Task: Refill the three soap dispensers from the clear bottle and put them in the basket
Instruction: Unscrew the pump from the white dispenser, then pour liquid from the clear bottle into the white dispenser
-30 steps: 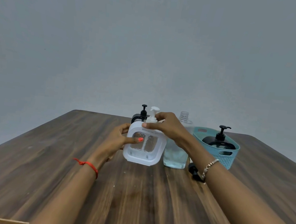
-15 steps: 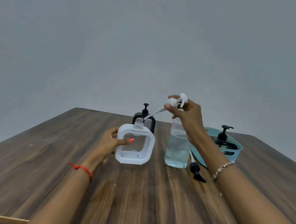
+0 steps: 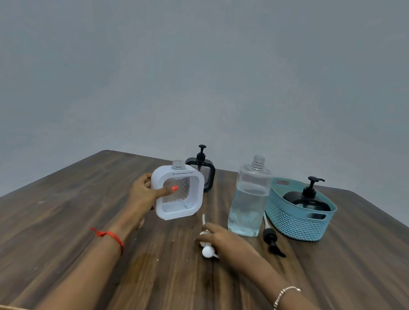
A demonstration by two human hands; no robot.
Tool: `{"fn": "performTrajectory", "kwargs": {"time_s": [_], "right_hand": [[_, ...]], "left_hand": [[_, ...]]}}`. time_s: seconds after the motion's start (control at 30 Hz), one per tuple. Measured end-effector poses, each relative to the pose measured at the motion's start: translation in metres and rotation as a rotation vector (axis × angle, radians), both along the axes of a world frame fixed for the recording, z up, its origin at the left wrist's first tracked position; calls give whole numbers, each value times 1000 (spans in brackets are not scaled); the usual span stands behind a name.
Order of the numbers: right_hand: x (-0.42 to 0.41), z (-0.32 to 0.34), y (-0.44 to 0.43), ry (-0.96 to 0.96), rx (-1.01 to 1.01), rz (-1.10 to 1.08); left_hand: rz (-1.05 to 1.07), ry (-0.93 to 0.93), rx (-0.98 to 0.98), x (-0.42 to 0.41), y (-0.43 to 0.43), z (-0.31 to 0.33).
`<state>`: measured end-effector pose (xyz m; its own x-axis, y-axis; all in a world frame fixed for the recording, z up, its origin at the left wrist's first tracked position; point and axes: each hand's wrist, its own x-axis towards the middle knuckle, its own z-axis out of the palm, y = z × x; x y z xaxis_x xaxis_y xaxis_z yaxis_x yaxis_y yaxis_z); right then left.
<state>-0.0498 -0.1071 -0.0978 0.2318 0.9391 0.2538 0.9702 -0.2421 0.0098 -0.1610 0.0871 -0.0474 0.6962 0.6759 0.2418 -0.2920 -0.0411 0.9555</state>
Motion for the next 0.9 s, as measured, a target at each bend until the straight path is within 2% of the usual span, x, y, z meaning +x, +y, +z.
{"fn": "performTrajectory", "kwargs": {"time_s": [0.23, 0.47, 0.73, 0.8, 0.9], "right_hand": [[2, -1, -3, 45, -13, -34], [3, 1, -9, 192, 1, -52], [6, 8, -13, 213, 41, -68], [7, 9, -16, 200, 197, -68], [8, 25, -22, 196, 679, -156]], "left_hand": [[-34, -2, 24, 1, -3, 2], [-53, -5, 14, 3, -6, 2], [-53, -7, 28, 6, -8, 0], [-57, -11, 27, 6, -9, 0], [-61, -18, 25, 7, -10, 0]]}}
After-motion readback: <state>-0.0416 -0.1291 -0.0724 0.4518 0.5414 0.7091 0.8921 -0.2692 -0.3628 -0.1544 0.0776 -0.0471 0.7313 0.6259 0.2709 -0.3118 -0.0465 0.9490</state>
